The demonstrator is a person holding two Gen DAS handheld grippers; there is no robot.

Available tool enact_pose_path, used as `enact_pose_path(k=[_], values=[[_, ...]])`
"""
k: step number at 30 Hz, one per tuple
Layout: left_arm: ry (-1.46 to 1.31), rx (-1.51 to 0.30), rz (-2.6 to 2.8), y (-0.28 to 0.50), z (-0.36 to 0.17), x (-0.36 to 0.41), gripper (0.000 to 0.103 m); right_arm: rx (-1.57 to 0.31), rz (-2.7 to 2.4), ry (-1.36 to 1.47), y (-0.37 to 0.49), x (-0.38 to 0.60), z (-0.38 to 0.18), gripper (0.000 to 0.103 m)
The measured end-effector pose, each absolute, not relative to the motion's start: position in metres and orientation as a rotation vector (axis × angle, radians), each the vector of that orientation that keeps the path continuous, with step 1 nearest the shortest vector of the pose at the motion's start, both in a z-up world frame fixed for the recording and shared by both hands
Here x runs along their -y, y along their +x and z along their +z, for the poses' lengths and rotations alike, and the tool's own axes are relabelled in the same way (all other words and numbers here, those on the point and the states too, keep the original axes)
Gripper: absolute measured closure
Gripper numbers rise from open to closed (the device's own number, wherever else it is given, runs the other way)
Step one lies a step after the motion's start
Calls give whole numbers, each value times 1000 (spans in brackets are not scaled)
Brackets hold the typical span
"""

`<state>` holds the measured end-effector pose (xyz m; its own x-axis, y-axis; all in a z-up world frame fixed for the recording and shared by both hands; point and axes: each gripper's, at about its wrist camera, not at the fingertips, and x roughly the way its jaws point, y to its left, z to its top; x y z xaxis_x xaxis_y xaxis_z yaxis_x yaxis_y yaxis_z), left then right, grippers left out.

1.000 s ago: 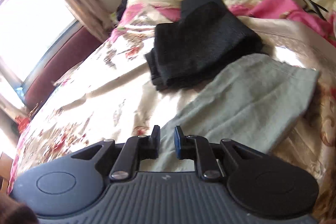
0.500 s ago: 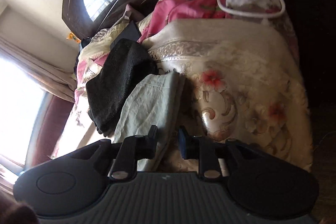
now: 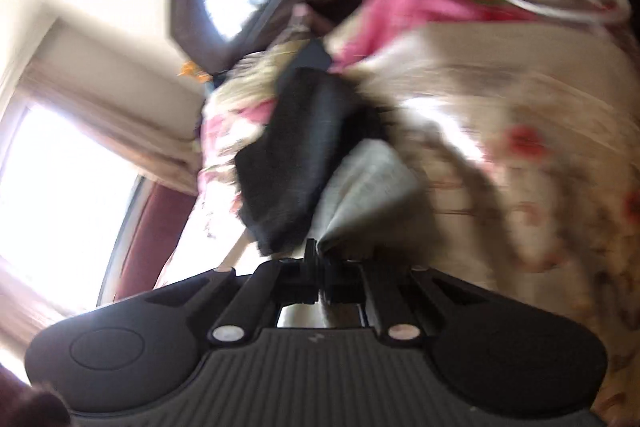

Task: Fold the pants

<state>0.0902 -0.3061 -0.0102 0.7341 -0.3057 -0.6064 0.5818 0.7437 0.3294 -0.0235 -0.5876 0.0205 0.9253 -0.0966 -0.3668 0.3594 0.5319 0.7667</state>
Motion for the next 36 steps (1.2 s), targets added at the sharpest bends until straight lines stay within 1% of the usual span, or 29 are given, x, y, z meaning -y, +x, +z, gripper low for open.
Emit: enact_pose_path(k=[3, 5, 7, 9, 12, 17, 20, 22, 27, 29, 32, 36], values=[[470, -535, -555, 92, -5, 316, 37, -283, -153, 852, -1, 548, 67, 99], [492, -599, -604, 99, -16, 326, 35, -294, -57, 779, 18, 514, 92, 99], [502, -622, -611, 100, -30, 328, 35, -343, 85, 728, 45, 467, 110, 99], [470, -616, -616, 96, -26, 319, 35, -403, 189, 654, 68, 416, 118, 99], [405, -593, -568, 88, -12, 284, 34, -482, 340, 589, 104, 340, 114, 99], [351, -606, -355, 77, 0, 193, 34, -623, 539, 510, 144, 227, 92, 99], [248, -670, -271, 70, -4, 140, 29, -703, 630, 415, 147, 169, 75, 99], [164, -676, -244, 60, -6, 115, 27, -745, 650, 350, 148, 140, 60, 99], [105, -655, -230, 47, -5, 99, 26, -801, 655, 210, 138, 94, 38, 99], [83, -649, -230, 46, -6, 93, 26, -790, 655, 102, 129, 82, 36, 99], [43, -652, -224, 49, -4, 84, 26, -789, 685, -65, 119, 60, 32, 95], [-15, -672, -210, 53, -5, 74, 26, -795, 714, -151, 112, 48, 28, 94]])
